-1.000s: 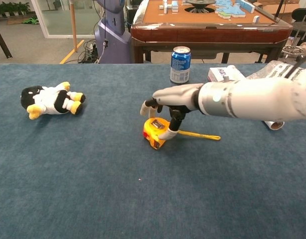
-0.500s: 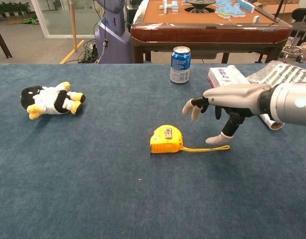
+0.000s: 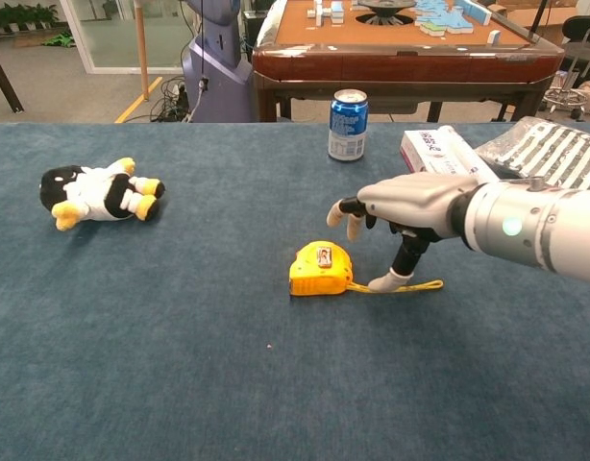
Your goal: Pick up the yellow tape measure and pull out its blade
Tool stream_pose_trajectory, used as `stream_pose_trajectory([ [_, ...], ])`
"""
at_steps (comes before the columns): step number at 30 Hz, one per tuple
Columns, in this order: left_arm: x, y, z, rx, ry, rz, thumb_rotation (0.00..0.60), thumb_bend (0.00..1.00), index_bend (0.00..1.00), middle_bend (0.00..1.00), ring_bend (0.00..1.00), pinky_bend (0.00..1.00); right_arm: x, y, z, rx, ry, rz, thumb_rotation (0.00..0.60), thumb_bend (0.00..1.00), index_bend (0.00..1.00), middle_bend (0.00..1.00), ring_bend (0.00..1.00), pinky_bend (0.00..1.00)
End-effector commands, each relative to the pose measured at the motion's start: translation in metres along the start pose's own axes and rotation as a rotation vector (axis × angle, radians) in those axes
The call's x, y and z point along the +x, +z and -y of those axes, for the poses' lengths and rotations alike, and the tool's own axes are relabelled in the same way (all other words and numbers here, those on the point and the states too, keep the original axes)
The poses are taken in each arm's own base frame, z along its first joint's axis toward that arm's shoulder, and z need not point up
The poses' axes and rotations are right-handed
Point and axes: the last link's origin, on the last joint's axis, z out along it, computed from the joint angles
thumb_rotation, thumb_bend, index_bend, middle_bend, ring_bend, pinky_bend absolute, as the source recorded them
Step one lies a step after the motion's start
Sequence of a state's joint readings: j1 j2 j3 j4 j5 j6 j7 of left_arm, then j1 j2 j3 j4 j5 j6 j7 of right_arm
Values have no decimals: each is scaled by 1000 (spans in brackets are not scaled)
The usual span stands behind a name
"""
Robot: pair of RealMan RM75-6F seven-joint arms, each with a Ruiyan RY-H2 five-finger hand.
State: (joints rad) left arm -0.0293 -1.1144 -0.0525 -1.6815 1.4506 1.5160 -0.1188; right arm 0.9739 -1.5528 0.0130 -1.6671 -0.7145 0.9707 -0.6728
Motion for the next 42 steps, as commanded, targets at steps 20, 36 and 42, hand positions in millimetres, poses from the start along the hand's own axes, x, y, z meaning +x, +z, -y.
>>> stream_pose_trajectory([
  [20,3,-2,6,5,-13,-2,600,189,0,0,0,0,-8,26,20,-4,-34,9,600,307,168,280,237,291],
  [36,2,-1,8,7,-18,0,600,189,0,0,0,0,-9,33,26,0,-46,-2,600,333,202,294,255,291],
  [42,4,-2,9,10,-23,-7,600,188,0,0,0,0,-9,35,27,-3,-47,-9,600,355,218,298,257,291],
])
